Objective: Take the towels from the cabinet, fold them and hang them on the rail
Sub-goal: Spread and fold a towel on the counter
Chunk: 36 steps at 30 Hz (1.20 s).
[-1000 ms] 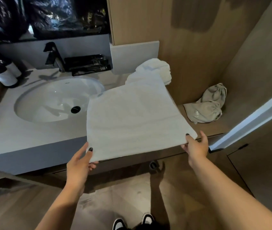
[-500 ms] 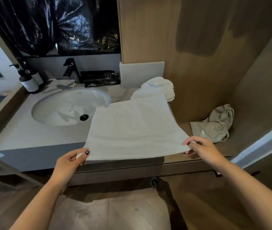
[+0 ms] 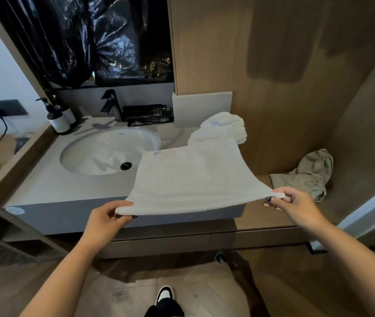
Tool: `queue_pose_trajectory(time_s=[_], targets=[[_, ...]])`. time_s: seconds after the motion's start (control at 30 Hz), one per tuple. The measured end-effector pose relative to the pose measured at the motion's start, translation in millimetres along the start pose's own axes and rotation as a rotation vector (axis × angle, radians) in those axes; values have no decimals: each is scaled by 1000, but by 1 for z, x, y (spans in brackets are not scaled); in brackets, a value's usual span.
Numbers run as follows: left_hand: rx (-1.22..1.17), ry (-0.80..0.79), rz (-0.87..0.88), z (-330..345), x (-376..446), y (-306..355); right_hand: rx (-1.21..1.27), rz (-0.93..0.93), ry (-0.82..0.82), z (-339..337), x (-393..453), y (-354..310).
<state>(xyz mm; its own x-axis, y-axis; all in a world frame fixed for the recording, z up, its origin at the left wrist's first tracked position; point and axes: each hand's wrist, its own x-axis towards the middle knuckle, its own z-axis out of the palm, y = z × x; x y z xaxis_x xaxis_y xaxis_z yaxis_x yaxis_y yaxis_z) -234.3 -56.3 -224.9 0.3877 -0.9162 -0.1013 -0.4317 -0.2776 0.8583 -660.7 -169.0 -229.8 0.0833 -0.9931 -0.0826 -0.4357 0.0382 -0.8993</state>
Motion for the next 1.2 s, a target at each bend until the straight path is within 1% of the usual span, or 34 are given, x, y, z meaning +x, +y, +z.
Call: queue_pose_trajectory(time_s=[0.23, 0.3, 0.43, 0.53, 0.7, 0.9, 1.03, 1.1, 1.2], targets=[[54, 55, 135, -10, 12, -2, -91, -86, 94, -11, 6, -1], [58, 73, 131, -10, 23, 0, -107, -104, 154, -8, 14, -6], [-22, 87, 157, -8, 50, 9, -131, -124, 245, 1, 37, -20], [-85, 94, 175, -6, 75, 18, -66, -119, 270, 11, 60, -31], [-159, 75, 134, 1, 131, 22, -3, -19, 273, 31, 111, -40], [-245, -28, 19, 19, 206, 3, 100, 82, 321, 64, 175, -30], [-197, -38, -5, 36, 249, -6, 206, 156, 319, 77, 203, -12], [-172, -64, -55, 43, 265, -10, 218, 165, 341, 83, 212, -10], [-132, -51, -91, 54, 281, -18, 250, 167, 352, 90, 223, -8]])
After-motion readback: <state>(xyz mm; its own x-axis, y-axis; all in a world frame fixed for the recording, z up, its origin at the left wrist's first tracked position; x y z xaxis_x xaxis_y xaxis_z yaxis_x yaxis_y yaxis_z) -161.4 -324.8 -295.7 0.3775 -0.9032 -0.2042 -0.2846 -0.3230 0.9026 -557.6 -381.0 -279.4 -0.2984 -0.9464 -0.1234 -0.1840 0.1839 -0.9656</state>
